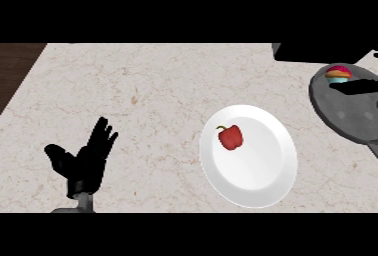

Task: Pick the cupcake from the plate and place it in the pan

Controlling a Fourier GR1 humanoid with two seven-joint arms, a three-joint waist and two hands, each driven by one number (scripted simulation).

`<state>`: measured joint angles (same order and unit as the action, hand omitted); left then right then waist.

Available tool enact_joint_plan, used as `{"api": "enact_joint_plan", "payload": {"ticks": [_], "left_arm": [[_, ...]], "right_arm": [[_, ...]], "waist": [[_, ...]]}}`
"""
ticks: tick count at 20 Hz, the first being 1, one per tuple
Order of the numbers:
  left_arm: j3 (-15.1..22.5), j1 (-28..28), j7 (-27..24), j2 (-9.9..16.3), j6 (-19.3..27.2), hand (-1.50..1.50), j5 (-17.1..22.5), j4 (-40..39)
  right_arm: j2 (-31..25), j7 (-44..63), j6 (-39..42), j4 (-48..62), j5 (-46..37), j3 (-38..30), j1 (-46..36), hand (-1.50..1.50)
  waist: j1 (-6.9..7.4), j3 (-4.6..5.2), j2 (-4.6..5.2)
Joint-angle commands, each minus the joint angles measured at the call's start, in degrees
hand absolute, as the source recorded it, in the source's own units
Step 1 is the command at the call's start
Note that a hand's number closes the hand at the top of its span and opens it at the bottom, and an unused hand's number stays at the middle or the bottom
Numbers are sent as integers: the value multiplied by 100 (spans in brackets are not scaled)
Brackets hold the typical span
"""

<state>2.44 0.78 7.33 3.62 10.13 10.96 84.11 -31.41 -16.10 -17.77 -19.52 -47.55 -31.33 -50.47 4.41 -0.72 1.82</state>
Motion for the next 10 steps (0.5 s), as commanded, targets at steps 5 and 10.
{"api": "enact_joint_plan", "payload": {"ticks": [5,10], "left_arm": [[65,190,35,-60,76,0,-78,-71],[-60,227,-21,-66,94,0,-28,-239]], "right_arm": [[-270,-1063,1248,371,1602,-1363,-189,-150],[-733,-1294,2526,713,2210,-1862,3,-150]], "waist": [[-129,24,-23],[-234,40,-60]]}}
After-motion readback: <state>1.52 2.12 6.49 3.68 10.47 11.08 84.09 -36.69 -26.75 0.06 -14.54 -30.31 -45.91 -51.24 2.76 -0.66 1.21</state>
